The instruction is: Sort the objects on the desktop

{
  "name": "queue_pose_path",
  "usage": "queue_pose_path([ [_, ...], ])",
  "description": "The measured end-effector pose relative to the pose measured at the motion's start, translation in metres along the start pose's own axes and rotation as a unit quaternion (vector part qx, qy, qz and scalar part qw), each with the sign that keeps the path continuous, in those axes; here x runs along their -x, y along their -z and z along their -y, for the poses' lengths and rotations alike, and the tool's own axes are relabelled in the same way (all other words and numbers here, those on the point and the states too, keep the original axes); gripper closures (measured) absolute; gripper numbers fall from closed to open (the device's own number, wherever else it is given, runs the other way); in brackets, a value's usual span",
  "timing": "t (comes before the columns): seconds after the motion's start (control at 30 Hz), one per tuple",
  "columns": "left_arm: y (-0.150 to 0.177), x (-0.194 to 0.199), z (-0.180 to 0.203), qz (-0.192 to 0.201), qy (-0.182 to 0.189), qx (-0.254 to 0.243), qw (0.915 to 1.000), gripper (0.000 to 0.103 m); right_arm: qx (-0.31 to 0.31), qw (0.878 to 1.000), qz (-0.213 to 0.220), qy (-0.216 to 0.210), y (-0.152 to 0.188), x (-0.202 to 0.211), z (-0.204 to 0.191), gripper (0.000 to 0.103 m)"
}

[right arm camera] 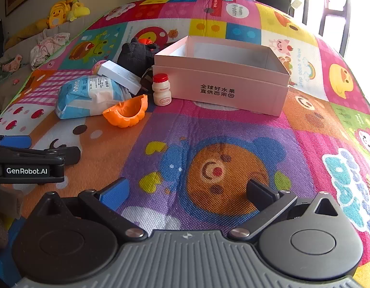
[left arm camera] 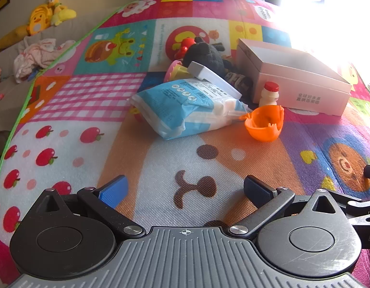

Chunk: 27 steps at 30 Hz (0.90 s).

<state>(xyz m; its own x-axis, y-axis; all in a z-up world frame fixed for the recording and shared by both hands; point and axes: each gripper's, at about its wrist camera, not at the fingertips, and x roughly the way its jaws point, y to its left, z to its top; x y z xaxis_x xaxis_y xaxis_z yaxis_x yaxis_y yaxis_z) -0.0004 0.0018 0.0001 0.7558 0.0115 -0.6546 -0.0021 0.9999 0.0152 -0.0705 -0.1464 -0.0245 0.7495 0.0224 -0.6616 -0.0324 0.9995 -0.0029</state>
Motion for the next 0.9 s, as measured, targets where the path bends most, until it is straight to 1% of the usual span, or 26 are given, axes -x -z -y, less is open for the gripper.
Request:
queue_pose_path([
  [0.9, 0.0001, 0.0, 0.0006, 0.0, 0.001, -0.001, 1.0, 0.0, -0.002, 1.0, 0.004, 0.002, 0.0015, 0.0009, 0.0004, 0.0],
])
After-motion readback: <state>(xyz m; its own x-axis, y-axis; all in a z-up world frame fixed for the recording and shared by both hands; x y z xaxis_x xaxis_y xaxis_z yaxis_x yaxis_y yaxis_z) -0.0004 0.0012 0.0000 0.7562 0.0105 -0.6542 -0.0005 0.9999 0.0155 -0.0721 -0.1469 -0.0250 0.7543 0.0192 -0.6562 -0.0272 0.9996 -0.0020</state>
